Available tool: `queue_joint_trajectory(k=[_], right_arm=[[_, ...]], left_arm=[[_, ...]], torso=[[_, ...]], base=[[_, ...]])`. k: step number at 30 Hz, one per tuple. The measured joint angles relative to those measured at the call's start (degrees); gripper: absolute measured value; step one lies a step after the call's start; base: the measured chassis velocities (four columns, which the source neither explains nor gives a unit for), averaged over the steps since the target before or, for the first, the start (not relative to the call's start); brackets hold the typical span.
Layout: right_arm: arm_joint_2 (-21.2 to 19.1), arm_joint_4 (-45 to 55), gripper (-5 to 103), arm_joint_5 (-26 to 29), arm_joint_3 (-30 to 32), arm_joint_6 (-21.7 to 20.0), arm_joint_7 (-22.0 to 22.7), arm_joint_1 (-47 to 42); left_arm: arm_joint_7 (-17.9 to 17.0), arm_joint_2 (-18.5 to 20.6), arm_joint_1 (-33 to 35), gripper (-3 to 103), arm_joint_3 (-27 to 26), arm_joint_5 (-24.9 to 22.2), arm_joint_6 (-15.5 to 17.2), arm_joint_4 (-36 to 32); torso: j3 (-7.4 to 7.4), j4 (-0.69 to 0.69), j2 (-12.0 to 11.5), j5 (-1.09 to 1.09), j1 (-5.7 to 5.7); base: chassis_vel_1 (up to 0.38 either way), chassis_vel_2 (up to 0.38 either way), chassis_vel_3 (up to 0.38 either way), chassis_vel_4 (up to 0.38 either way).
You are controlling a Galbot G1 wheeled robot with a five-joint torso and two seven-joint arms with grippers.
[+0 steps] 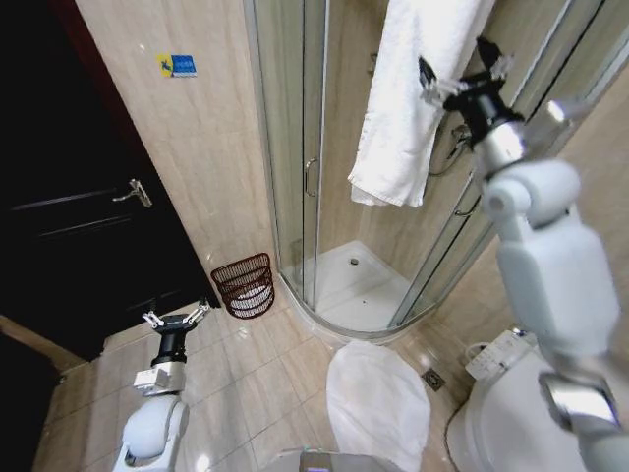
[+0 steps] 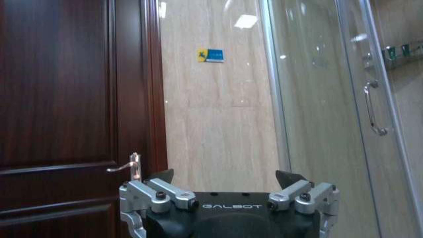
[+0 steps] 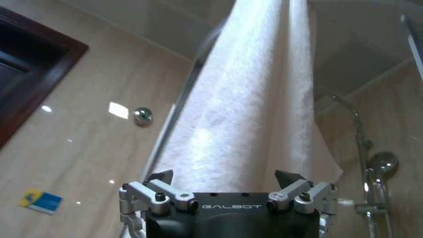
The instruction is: Discard the used towel into the hamper.
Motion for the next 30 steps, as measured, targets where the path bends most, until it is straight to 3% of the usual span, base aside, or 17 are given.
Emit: queue_joint_trajectory(k=[8,14,16,24,26,29,30], right_arm=[[1.6,-3.0,98,-0.3,-2.6,-0.2,3.4,3.2],[1.5,-2.0,72,0.6,-4.2,-0.2,5.0,3.7],[1.4,-1.9,72,0.7,-4.4,-0.2,5.0,3.7],[0.3,-1.5,34,1.2,-4.3,-0.2,5.3,3.3],[0.1,-1.3,34,1.3,-4.2,-0.2,5.3,3.2],[-0.4,-0.7,18,1.6,-4.0,-0.2,5.2,2.5],[-0.4,-0.7,18,1.6,-4.0,-0.2,5.2,2.5]], left_arm=[[0.0,1.1,0.1,100,-1.6,-1.8,-1.5,0.9],[0.0,1.8,0.1,100,-1.9,-2.4,-3.0,2.2],[0.0,1.9,0.1,100,-2.0,-2.6,-3.2,2.3],[0.0,2.2,0.4,100,-2.5,-2.9,-3.6,2.3],[0.0,2.1,0.5,100,-2.5,-2.9,-3.6,2.3],[0.0,2.0,0.6,100,-2.5,-2.8,-3.7,2.2],[0.0,2.0,0.6,100,-2.5,-2.8,-3.7,2.2]], torso=[[-0.02,0.02,0.0,0.00,-0.01],[-0.04,0.02,-0.1,-0.01,-0.03],[-0.04,0.02,-0.1,-0.01,-0.03],[-0.05,0.02,-0.1,0.00,-0.04],[-0.06,0.01,-0.1,0.00,-0.04],[-0.06,0.01,-0.1,-0.01,-0.05],[-0.06,0.01,-0.1,-0.01,-0.05]], base=[[0.000,0.000,0.000,0.000],[0.000,0.000,0.000,0.000],[0.000,0.000,0.000,0.000],[0.000,0.000,0.000,0.000],[0.000,0.000,0.000,0.000],[0.000,0.000,0.000,0.000],[0.000,0.000,0.000,0.000]])
